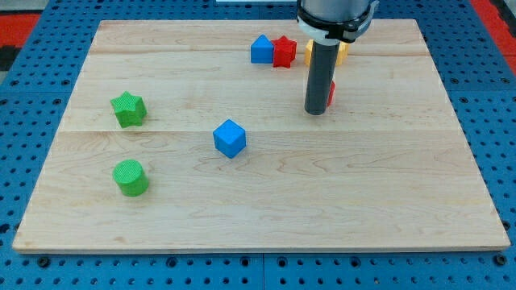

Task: Push red circle closer to the red star

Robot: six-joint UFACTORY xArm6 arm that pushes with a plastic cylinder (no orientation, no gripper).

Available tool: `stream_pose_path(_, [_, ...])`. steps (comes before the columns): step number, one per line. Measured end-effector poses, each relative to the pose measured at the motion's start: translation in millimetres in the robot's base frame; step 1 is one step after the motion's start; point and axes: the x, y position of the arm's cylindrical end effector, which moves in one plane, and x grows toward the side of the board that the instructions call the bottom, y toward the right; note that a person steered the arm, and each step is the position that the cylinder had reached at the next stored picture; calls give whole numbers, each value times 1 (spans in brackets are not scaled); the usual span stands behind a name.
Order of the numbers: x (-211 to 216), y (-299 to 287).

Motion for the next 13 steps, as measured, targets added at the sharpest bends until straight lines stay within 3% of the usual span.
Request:
stream_pose_path(2, [-1, 72])
stream_pose_path(4, [-7, 27])
stream_pose_path(5, [-42, 2])
stream_pose_path(6, [-43, 4])
stream_pose_path(8, [-44, 13])
stream_pose_path(10, [-42, 65])
stream_pose_path(13, [-14, 3])
